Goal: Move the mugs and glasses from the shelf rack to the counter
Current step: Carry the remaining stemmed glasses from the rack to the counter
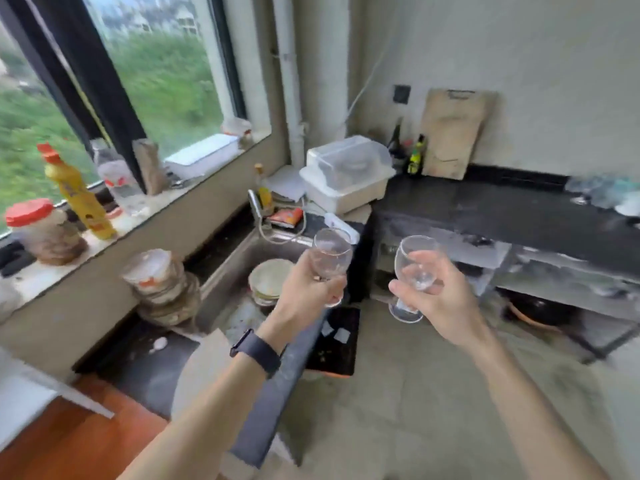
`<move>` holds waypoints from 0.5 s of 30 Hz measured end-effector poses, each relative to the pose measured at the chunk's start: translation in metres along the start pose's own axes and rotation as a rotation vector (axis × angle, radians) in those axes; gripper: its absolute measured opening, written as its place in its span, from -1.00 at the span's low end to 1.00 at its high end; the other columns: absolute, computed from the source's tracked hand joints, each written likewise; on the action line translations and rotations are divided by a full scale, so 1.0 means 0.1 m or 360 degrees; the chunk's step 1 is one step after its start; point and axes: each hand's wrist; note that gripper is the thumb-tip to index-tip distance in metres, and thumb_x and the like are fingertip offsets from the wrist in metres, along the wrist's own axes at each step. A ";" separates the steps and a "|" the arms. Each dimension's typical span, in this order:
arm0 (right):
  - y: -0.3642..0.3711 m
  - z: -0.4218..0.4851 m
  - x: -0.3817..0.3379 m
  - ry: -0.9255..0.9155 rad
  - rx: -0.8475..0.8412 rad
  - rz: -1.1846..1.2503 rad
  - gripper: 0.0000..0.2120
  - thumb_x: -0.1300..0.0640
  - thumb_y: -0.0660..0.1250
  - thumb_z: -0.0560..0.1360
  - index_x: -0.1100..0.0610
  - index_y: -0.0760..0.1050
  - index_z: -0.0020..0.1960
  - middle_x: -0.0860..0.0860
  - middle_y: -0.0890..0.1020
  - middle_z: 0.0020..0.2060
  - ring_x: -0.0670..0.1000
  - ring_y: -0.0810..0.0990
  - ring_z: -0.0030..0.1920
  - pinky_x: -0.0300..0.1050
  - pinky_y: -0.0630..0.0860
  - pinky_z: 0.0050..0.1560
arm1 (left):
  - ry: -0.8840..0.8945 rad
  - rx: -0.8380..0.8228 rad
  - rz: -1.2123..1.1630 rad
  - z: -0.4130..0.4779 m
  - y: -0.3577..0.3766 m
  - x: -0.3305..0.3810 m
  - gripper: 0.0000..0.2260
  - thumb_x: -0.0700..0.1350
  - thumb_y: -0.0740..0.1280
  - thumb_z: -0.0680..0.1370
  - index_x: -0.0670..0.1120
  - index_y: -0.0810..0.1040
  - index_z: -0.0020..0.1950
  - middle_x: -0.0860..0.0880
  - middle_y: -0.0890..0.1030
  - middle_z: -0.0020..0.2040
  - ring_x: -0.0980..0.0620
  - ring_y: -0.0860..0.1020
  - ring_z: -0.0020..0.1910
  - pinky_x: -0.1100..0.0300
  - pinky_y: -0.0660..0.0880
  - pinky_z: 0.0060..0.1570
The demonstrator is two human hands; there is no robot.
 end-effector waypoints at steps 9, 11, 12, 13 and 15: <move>-2.30 0.08 0.71 0.0194 0.0672 -0.0125 -0.50 -0.21 0.57 0.26 -0.29 0.48 0.14 -0.15 0.66 0.09 -0.05 0.71 -0.03 0.13 0.65 0.07 | 0.0147 -0.0637 0.0014 1.00 2.60 0.74 -0.61 -0.02 0.54 0.43 -0.06 0.48 0.14 -0.12 0.71 -0.07 -0.01 0.66 -0.23 -0.14 0.61 0.04; -2.73 0.10 0.83 0.0202 0.0768 -0.0182 -0.53 -0.15 0.58 0.30 -0.28 0.48 0.14 -0.17 0.66 0.08 -0.08 0.71 -0.07 0.12 0.65 0.06 | 0.0237 -0.0706 0.0135 1.17 3.14 0.88 -0.60 0.06 0.53 0.38 -0.02 0.49 0.12 -0.06 0.72 -0.07 0.01 0.68 -0.17 -0.08 0.62 0.02; -2.94 0.12 0.88 0.0212 0.0808 -0.0200 -0.53 -0.13 0.59 0.32 -0.26 0.48 0.15 -0.18 0.67 0.06 -0.09 0.71 -0.08 0.11 0.65 0.06 | 0.0278 -0.0712 0.0201 1.24 3.38 0.95 -0.59 0.11 0.53 0.36 0.03 0.50 0.11 0.00 0.71 -0.08 0.03 0.68 -0.14 -0.02 0.63 0.01; -3.13 0.14 0.91 0.0218 0.0842 -0.0212 -0.53 -0.11 0.59 0.33 -0.24 0.48 0.16 -0.19 0.68 0.04 -0.10 0.71 -0.09 0.09 0.65 0.06 | 0.0300 -0.0722 0.0231 1.32 3.61 1.00 -0.59 0.12 0.53 0.35 0.06 0.49 0.11 0.05 0.70 -0.07 0.05 0.68 -0.12 0.05 0.62 -0.01; -3.50 0.20 0.96 0.0237 0.0900 -0.0236 -0.54 -0.06 0.59 0.36 -0.23 0.46 0.16 -0.19 0.69 0.04 -0.11 0.71 -0.10 0.01 0.65 0.03 | 0.0316 -0.0764 0.0232 1.43 4.02 1.14 -0.62 0.08 0.54 0.39 0.08 0.48 0.11 0.08 0.68 -0.04 0.11 0.67 -0.14 0.18 0.60 -0.08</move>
Point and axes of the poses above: each hand's wrist, its own z-axis towards the middle knuckle, its own y-axis out of the palm, x = y × z
